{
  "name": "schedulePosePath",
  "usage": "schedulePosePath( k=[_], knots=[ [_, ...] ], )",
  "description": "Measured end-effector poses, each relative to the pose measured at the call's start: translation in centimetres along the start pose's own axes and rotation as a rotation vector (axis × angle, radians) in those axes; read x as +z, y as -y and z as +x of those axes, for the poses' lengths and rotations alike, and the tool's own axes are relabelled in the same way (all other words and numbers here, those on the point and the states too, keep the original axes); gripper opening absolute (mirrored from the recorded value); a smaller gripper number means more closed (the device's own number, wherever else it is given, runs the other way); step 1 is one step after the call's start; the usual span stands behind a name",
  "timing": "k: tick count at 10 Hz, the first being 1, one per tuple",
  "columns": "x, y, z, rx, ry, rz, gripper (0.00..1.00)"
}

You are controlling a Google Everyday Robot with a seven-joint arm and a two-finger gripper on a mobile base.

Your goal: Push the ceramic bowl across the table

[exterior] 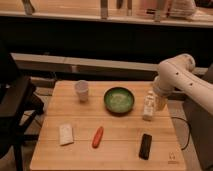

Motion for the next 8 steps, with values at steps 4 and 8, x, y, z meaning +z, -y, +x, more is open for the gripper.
schedulePosePath(
  k=[4,8],
  knots=[
    [0.9,0.5,-0.9,-0.019,0.005,0.008,0.80],
    [1.7,1.1,-1.4,-0.032,0.012,0.013,0.80]
  ],
)
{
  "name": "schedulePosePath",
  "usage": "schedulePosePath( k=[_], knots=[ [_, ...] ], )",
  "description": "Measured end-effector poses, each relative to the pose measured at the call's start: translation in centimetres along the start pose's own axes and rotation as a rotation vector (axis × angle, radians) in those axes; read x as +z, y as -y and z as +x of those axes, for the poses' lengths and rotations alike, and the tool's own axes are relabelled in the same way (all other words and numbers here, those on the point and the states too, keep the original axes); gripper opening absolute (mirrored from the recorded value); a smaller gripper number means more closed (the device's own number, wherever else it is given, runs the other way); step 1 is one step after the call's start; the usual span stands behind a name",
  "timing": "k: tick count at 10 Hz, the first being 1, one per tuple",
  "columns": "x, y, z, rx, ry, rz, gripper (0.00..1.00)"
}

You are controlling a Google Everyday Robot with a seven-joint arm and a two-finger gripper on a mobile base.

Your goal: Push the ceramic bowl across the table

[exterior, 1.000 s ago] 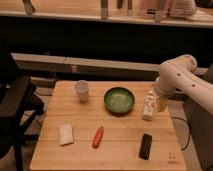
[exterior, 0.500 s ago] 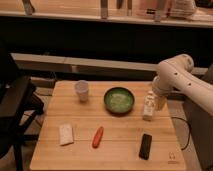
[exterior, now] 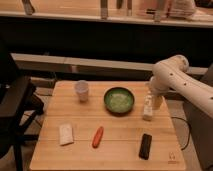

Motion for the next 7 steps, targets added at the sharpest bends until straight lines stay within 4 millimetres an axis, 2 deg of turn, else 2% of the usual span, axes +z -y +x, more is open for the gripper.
schedulePosePath(
  k=[7],
  knots=[
    [1.7,0.8,-0.7,-0.010,0.012,0.001,0.80]
  ],
)
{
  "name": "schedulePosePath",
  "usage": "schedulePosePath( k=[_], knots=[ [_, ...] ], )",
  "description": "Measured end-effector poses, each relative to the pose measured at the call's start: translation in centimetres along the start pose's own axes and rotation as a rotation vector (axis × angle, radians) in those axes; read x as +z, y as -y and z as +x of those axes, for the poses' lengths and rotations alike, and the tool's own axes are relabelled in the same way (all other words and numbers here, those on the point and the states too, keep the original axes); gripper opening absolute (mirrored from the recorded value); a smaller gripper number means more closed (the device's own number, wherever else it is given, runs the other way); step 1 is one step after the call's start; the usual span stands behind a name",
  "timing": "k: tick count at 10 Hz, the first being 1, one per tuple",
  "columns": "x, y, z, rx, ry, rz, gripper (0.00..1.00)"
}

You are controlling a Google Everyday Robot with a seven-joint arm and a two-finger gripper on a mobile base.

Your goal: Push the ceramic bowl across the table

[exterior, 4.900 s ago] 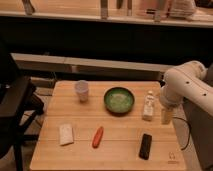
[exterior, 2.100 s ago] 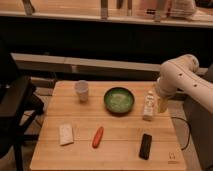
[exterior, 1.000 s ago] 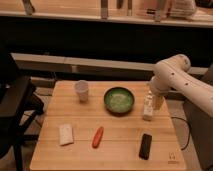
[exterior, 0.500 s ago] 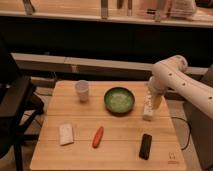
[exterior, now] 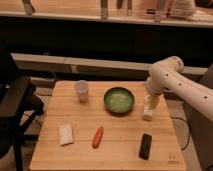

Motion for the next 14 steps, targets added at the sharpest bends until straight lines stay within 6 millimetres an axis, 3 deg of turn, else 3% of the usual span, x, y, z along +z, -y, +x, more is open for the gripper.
schedulePosePath(
  k=[7,14],
  knots=[
    [1.4,0.6,-1.0,-0.008,0.008,-0.002,0.77],
    [2.8,1.5,-2.0,-0.012,0.025,-0.005,0.12]
  ],
)
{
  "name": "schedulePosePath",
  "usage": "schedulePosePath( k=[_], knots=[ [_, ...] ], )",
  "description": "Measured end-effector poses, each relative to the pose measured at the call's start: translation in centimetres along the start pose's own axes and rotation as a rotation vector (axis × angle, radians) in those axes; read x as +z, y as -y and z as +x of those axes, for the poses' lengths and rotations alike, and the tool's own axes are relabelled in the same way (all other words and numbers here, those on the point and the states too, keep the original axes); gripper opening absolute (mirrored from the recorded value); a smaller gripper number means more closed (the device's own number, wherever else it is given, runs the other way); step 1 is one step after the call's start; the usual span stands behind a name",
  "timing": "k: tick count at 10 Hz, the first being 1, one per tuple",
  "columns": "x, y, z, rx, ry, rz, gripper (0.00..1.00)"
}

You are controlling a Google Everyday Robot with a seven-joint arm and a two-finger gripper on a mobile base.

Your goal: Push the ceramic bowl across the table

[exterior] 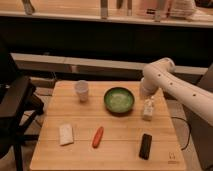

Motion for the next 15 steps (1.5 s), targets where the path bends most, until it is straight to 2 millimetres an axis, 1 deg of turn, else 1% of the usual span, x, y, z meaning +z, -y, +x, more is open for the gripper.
schedulePosePath(
  k=[1,2,4,8,11,15],
  knots=[
    [0.3,0.1,0.3,0.005,0.002,-0.002,0.05],
    [1.1,0.1,0.8,0.010,0.002,-0.009,0.02],
    [2.5,0.3,0.8,0.006,0.005,-0.023,0.02],
    [3.5,1.1,0.9,0.003,0.008,-0.035,0.02],
    [5.4,1.9,1.5,-0.007,0.011,-0.049,0.02],
    [6.6,2.8,2.1,-0.014,0.014,-0.067,0.02]
  ],
)
